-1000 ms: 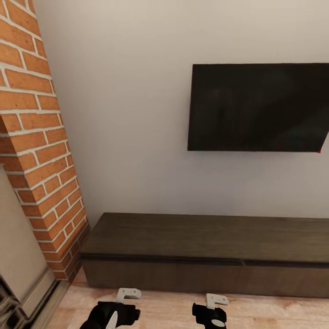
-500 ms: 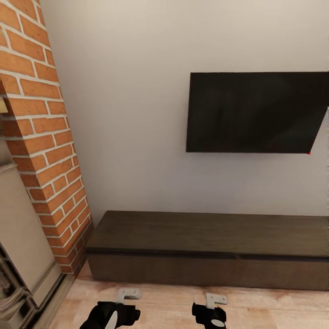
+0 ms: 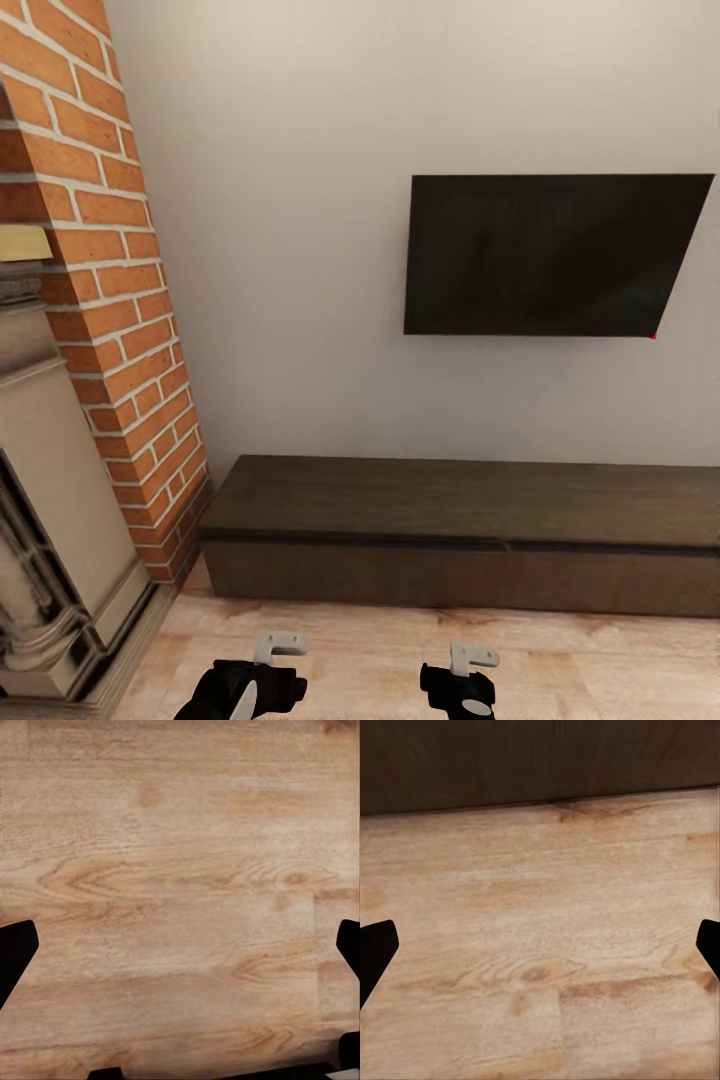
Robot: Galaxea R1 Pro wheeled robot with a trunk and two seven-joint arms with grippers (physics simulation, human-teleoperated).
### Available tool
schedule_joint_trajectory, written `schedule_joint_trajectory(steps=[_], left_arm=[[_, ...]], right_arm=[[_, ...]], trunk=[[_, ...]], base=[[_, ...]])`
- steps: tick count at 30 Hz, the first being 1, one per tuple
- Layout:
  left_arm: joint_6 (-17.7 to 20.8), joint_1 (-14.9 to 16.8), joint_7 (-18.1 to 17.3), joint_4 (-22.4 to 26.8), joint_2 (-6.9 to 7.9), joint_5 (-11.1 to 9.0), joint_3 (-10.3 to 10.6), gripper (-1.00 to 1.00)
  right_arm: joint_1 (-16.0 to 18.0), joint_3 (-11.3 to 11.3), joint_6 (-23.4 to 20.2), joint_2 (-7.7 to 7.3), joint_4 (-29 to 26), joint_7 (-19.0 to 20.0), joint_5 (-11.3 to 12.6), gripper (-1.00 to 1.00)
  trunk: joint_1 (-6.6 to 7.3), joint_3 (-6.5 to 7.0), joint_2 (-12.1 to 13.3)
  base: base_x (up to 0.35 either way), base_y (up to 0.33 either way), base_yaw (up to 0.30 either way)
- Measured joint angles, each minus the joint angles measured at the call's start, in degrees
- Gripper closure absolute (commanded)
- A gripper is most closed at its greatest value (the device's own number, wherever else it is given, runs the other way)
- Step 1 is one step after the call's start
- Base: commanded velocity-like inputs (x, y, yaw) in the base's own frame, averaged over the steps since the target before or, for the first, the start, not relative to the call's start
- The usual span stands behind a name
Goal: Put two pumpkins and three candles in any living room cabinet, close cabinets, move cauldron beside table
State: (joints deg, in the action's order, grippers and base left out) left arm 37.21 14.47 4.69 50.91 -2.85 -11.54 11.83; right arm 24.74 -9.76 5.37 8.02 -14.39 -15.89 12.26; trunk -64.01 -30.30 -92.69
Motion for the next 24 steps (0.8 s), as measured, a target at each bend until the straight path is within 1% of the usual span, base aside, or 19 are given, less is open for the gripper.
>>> schedule_joint_trajectory(steps=[24], left_arm=[[0.0,0.0,0.1,0.0,-0.04,0.0,0.0,-1.00]], right_arm=[[0.0,0.0,0.0,0.00,0.0,0.0,0.0,-1.00]], trunk=[[5.28,4.31,9.6]], base=[[-0.001,0.000,0.000]])
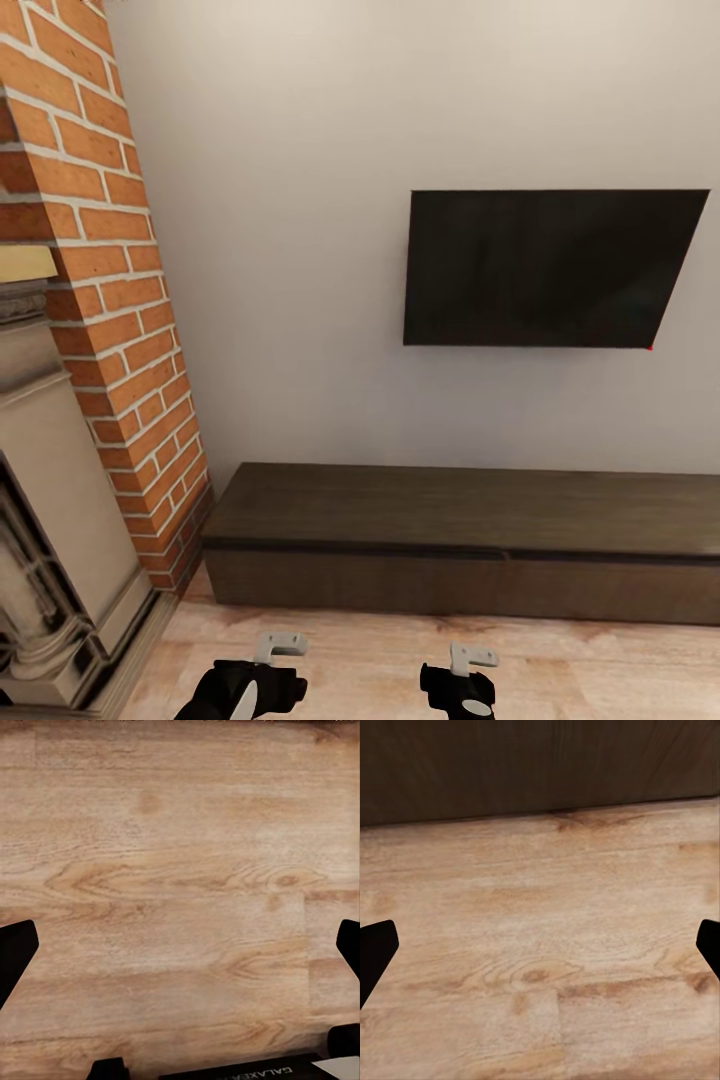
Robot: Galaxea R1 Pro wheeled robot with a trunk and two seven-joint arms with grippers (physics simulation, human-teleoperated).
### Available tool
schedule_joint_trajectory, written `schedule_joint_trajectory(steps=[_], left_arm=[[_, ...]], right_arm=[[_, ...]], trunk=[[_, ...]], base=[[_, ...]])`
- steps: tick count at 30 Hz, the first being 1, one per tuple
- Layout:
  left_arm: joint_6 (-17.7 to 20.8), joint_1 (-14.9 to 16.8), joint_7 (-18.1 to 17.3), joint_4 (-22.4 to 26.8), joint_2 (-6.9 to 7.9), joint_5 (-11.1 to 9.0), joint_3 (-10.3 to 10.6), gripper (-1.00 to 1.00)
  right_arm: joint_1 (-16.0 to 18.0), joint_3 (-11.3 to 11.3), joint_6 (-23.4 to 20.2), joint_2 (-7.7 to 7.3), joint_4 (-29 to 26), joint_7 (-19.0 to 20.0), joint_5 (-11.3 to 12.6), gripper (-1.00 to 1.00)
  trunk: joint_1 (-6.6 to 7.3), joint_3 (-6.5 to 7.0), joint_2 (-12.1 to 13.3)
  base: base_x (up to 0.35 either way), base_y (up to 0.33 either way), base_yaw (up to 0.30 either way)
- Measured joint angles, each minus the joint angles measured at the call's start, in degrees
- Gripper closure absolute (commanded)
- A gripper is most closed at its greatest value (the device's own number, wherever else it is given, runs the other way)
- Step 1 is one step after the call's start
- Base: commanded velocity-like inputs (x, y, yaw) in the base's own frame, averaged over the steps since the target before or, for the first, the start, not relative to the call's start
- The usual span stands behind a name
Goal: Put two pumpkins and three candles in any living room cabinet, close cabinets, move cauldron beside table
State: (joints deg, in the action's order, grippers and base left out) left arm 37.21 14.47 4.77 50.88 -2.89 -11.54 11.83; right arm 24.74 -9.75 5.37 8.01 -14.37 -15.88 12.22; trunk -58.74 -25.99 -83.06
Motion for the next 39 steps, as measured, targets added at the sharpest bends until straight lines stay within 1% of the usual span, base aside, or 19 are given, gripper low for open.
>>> schedule_joint_trajectory(steps=[39], left_arm=[[0.0,0.0,0.0,-0.1,-0.03,0.0,0.0,-1.00]], right_arm=[[0.0,0.4,-0.1,0.00,0.0,0.0,0.2,-1.00]], trunk=[[8.57,7.01,15.7]], base=[[0.000,0.000,0.000]])
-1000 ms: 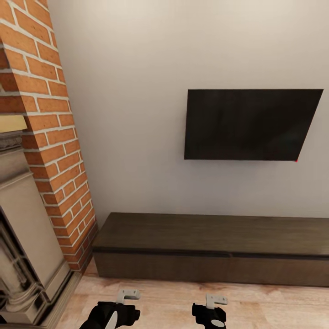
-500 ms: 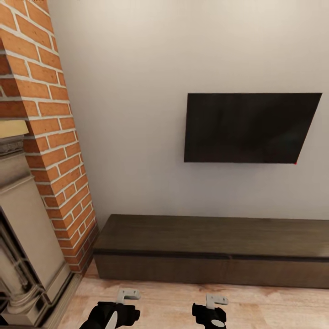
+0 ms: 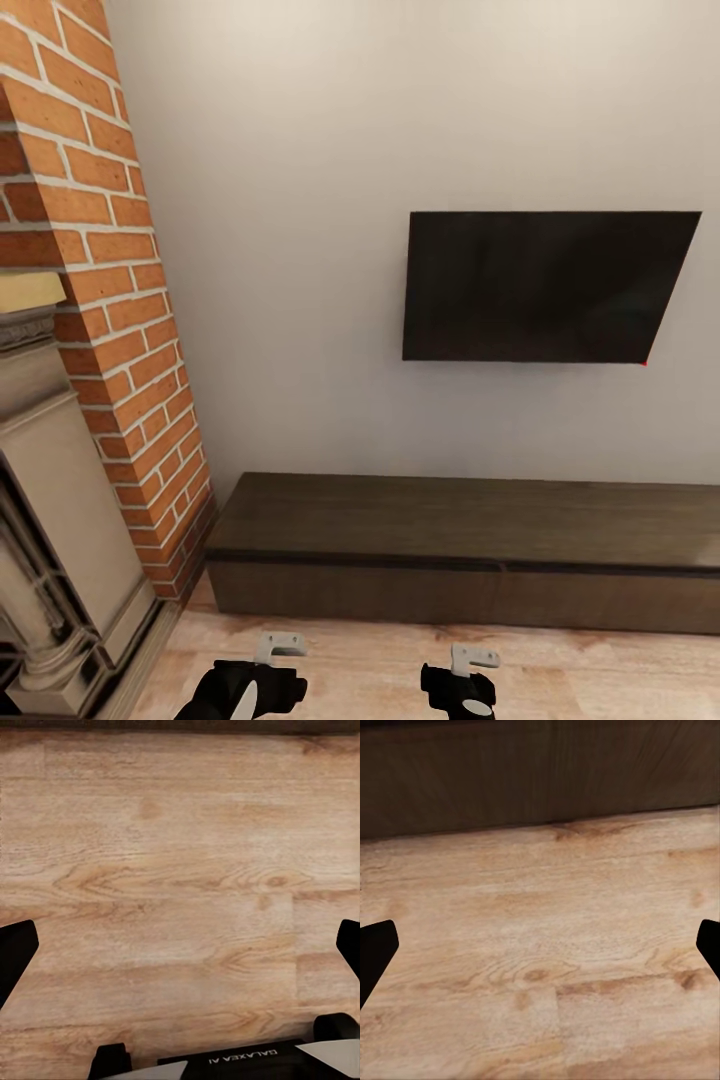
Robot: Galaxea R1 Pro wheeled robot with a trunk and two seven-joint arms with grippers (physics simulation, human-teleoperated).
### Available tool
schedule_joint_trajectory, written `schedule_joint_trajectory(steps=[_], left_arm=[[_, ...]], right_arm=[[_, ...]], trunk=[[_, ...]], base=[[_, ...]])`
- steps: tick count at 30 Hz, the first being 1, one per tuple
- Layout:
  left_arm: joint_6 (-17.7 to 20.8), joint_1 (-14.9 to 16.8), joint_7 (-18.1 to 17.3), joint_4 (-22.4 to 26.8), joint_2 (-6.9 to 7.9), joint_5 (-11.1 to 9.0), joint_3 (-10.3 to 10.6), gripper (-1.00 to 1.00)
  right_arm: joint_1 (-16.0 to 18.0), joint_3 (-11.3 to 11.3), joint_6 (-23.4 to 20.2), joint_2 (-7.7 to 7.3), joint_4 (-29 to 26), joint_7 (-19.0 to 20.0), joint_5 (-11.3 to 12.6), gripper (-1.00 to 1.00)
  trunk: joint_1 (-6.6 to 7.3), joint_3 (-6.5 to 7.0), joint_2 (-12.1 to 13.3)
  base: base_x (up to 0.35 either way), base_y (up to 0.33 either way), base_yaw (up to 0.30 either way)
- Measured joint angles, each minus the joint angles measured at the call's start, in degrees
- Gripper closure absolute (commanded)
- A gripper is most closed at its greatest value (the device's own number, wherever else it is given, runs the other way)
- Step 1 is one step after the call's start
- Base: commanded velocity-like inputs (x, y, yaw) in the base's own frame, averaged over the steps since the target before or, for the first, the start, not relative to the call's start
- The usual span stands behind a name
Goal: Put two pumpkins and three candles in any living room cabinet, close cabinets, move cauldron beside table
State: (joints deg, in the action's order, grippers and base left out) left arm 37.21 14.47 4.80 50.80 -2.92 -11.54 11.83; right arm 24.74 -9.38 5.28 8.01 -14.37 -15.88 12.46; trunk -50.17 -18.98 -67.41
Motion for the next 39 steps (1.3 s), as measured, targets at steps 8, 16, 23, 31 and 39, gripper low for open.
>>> schedule_joint_trajectory(steps=[8,16,23,31,39], left_arm=[[-0.1,0.0,0.0,0.0,0.00,0.0,0.0,-1.00],[-0.1,0.0,0.3,-0.1,0.00,0.0,0.0,-1.00],[-0.1,0.0,0.4,-0.1,0.00,0.0,0.1,-1.00],[-0.1,0.0,0.4,-0.2,0.00,0.0,0.1,-1.00],[-0.1,0.0,0.4,-0.2,0.00,0.0,0.1,-1.00]], right_arm=[[0.0,0.1,0.0,0.00,0.0,0.0,0.0,-1.00],[0.0,0.1,0.0,0.00,0.0,0.0,0.0,-1.00],[0.0,0.0,0.0,0.00,0.0,0.0,0.0,-1.00],[0.0,0.0,0.0,0.00,0.0,0.0,0.0,-1.00],[0.0,0.0,0.1,0.00,0.0,0.0,0.0,-1.00]], trunk=[[1.76,1.44,3.2],[3.52,2.88,6.4],[5.06,4.14,9.2],[6.81,5.57,12.4],[8.57,7.01,15.7]], base=[[0.000,0.000,0.000],[0.000,0.000,0.000],[0.000,0.000,0.000],[0.000,0.000,0.000],[0.000,0.000,0.000]])
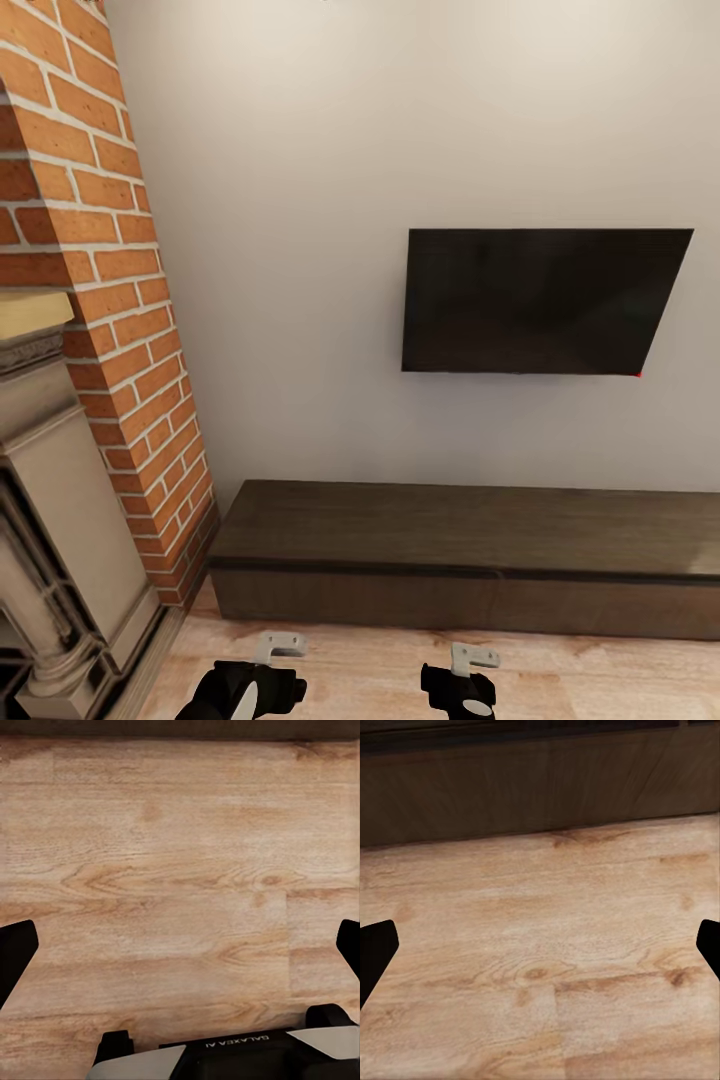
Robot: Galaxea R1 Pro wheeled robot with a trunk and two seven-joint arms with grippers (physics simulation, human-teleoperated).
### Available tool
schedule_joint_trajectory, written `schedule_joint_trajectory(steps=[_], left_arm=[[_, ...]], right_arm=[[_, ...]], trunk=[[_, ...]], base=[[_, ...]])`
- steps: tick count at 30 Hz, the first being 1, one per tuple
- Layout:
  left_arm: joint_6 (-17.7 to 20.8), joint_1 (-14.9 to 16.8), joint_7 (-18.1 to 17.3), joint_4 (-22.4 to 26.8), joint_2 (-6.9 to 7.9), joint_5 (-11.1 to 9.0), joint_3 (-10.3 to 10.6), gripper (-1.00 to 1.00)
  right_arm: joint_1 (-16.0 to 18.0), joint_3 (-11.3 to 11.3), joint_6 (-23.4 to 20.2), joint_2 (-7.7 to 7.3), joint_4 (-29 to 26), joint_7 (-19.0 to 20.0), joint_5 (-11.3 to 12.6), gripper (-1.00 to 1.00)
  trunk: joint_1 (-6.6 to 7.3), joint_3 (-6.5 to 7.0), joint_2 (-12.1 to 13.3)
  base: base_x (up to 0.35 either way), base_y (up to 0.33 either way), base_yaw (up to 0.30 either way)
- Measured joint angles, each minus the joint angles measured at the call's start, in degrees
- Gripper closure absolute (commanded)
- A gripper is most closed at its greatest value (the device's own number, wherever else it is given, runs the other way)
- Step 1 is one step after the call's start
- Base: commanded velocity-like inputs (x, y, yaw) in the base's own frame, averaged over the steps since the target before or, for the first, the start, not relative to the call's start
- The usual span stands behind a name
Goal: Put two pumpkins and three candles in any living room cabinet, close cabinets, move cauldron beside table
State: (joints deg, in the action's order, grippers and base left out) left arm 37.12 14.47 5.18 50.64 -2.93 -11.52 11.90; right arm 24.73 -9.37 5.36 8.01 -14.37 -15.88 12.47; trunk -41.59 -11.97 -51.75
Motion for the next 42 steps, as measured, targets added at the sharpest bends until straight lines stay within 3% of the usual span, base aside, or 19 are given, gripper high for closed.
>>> schedule_joint_trajectory(steps=[42], left_arm=[[-0.1,0.0,0.1,-0.4,-0.06,0.1,0.1,-1.00]], right_arm=[[0.0,0.0,0.0,0.00,0.1,0.1,0.0,-1.00]], trunk=[[9.24,7.57,16.9]], base=[[0.000,0.000,0.000]])
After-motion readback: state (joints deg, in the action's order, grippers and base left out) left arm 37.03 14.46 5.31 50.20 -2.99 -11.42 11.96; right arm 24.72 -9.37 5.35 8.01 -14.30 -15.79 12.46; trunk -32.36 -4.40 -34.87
